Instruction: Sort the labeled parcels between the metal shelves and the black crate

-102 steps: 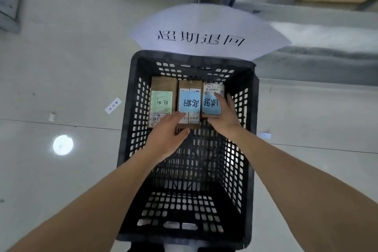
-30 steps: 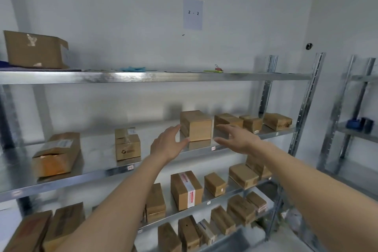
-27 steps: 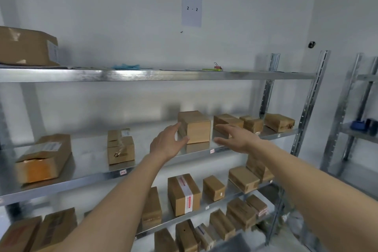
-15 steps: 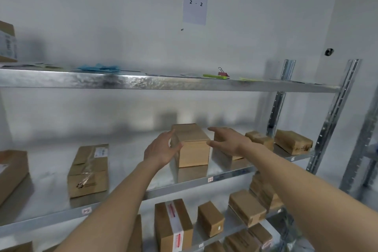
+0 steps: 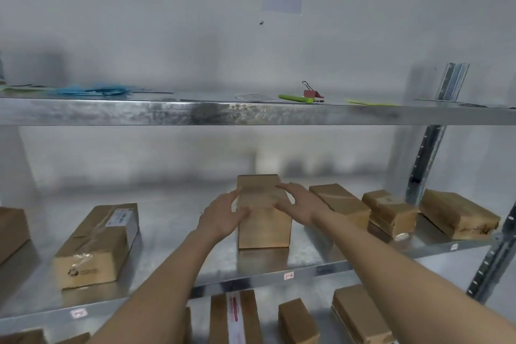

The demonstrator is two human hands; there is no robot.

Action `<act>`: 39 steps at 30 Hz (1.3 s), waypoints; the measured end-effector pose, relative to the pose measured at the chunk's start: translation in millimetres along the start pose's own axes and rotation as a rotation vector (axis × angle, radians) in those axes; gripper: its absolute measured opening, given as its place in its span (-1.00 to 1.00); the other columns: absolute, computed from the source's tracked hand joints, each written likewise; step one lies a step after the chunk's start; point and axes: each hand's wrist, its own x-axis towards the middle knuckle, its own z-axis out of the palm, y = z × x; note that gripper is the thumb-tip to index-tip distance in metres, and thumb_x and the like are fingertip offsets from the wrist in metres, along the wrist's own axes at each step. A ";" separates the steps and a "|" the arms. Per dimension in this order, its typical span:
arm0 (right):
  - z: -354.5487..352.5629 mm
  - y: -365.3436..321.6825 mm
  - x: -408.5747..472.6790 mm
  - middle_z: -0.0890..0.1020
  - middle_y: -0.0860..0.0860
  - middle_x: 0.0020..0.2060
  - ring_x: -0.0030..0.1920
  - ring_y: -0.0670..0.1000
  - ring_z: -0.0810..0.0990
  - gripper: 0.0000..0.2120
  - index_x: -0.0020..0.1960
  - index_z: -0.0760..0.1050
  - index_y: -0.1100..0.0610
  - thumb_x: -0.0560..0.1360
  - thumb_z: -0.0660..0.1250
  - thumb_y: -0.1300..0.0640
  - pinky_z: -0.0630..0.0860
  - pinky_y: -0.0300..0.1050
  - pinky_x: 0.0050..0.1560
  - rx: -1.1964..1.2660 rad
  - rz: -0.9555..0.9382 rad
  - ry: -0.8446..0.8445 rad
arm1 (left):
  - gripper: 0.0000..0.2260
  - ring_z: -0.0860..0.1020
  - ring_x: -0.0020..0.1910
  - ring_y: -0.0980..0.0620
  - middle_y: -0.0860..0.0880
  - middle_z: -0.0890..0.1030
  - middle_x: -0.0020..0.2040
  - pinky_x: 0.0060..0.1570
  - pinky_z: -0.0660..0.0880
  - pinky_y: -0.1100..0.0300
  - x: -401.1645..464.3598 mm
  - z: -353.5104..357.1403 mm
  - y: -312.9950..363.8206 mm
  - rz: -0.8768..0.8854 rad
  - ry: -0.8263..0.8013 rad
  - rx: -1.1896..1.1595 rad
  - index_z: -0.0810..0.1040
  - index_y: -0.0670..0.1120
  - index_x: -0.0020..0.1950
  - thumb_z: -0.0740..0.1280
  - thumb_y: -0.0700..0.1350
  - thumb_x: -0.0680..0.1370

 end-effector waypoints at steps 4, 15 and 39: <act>10.7 29.6 25.7 0.19 0.04 0.63 0.60 0.05 0.21 -0.31 0.62 0.20 -0.12 0.57 0.30 -0.27 0.21 0.04 0.56 0.167 0.027 -0.002 | -0.41 0.32 0.48 -0.04 0.00 0.38 0.50 0.36 0.28 0.07 13.9 17.1 9.6 -0.065 0.007 -0.027 0.19 0.16 0.58 0.25 0.24 0.58; 24.3 62.2 51.0 0.27 0.00 0.58 0.50 0.03 0.34 -0.42 0.64 0.17 -0.03 0.67 0.28 0.03 0.38 -0.20 0.24 0.583 0.050 -0.196 | -0.47 0.38 0.45 -0.06 0.01 0.38 0.50 0.44 0.31 0.05 43.7 48.0 7.9 -0.181 -0.063 -0.140 0.28 0.16 0.55 0.23 0.24 0.60; 6.9 13.8 36.6 0.39 0.07 0.36 0.16 0.08 0.53 -0.24 0.53 0.31 0.07 0.41 0.52 0.31 0.60 -0.15 -0.05 0.706 0.126 0.091 | -0.41 0.56 0.12 -0.04 0.01 0.47 0.26 -0.02 0.59 0.07 24.5 0.5 24.7 -0.186 0.218 -0.529 0.35 0.02 0.47 0.47 -0.13 0.49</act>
